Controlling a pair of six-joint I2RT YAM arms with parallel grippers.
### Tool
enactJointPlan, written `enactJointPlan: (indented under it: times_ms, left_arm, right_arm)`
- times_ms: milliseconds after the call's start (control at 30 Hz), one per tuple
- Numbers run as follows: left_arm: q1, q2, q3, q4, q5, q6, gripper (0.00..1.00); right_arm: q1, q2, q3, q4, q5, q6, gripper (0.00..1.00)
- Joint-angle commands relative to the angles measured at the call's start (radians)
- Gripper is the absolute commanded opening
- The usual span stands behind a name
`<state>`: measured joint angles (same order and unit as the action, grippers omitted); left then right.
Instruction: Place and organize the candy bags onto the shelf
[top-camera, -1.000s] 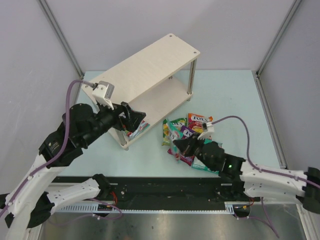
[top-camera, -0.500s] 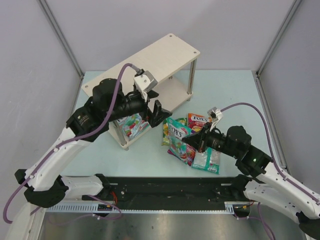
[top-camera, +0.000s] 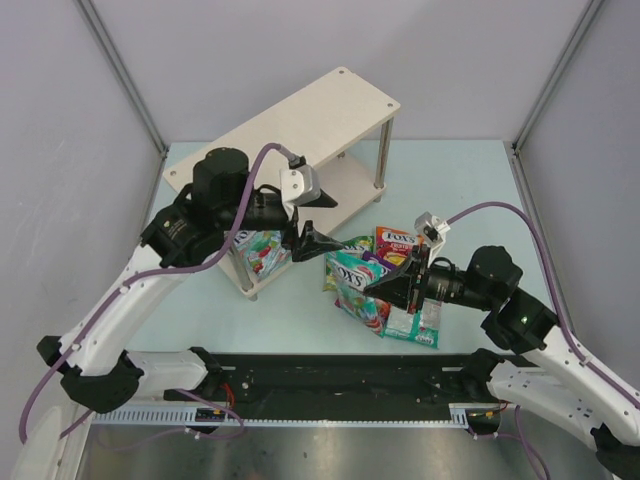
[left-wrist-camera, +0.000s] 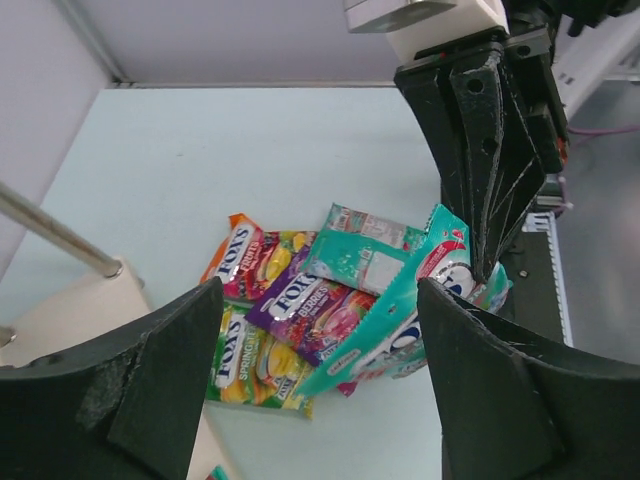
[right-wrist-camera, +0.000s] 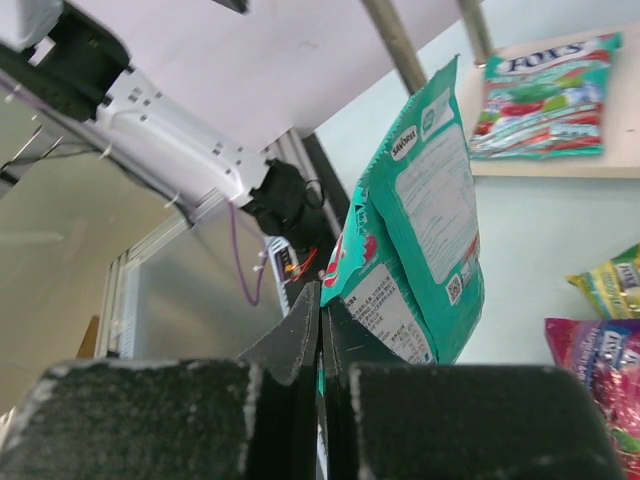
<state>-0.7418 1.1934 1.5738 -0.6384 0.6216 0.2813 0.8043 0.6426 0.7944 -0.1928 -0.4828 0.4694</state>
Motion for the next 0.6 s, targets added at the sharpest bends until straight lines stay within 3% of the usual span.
enactJointPlan:
  times_ms: [0, 200, 567]
  left_arm:
    - [0.025, 0.041, 0.011, 0.020, 0.237, 0.050, 0.82]
    - [0.032, 0.123, 0.089, -0.075, 0.406, 0.087, 0.79]
    - [0.032, 0.161, 0.054, -0.155, 0.581, 0.105, 0.75]
  right_arm:
    - [-0.004, 0.002, 0.069, 0.072, -0.131, 0.008, 0.00]
    - [-0.004, -0.008, 0.086, 0.072, -0.171, 0.009, 0.00]
    - [-0.004, -0.003, 0.112, 0.036, -0.128, -0.034, 0.00]
